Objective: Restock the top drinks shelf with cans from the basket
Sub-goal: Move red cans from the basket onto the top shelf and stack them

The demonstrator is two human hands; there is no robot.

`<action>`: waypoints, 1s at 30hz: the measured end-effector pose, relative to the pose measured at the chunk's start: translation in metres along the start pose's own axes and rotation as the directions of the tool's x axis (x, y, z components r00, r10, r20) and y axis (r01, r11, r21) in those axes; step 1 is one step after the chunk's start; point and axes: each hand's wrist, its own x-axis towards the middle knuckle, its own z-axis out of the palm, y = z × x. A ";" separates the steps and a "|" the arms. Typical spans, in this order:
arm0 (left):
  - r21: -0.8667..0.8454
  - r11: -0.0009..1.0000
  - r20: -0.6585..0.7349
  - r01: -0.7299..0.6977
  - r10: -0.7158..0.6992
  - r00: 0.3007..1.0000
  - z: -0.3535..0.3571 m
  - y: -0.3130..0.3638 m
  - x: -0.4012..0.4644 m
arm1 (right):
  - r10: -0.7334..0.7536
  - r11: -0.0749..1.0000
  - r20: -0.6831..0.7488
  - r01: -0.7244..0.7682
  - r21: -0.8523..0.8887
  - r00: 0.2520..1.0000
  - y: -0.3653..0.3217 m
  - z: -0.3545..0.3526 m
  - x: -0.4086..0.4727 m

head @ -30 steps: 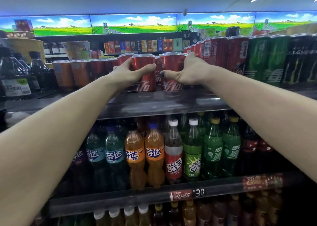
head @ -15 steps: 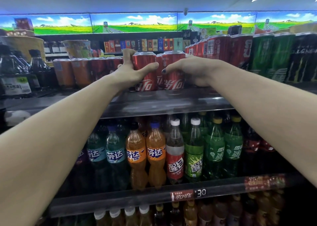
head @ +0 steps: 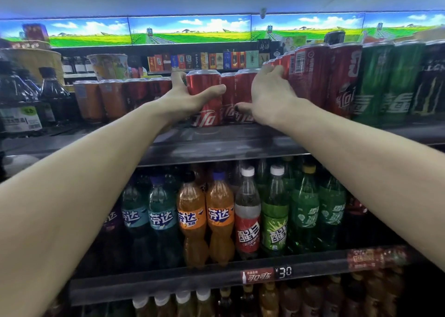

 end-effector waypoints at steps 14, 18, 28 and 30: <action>-0.093 0.993 0.061 -0.069 0.075 0.995 -0.002 0.002 -0.003 | -0.142 0.985 -0.026 0.144 0.098 0.990 0.014 0.011 -0.001; -0.107 0.992 0.058 -0.062 0.068 0.996 -0.001 0.002 -0.003 | -0.118 0.982 0.044 0.110 0.154 0.992 0.013 0.006 0.004; -0.124 0.988 0.068 -0.095 0.104 0.992 -0.002 0.001 -0.004 | -0.266 0.947 0.204 0.216 0.239 0.942 0.000 0.006 0.008; -0.136 0.984 0.085 -0.110 0.123 0.989 -0.002 0.002 -0.003 | -0.245 0.957 0.270 0.186 0.224 0.931 -0.003 0.007 0.015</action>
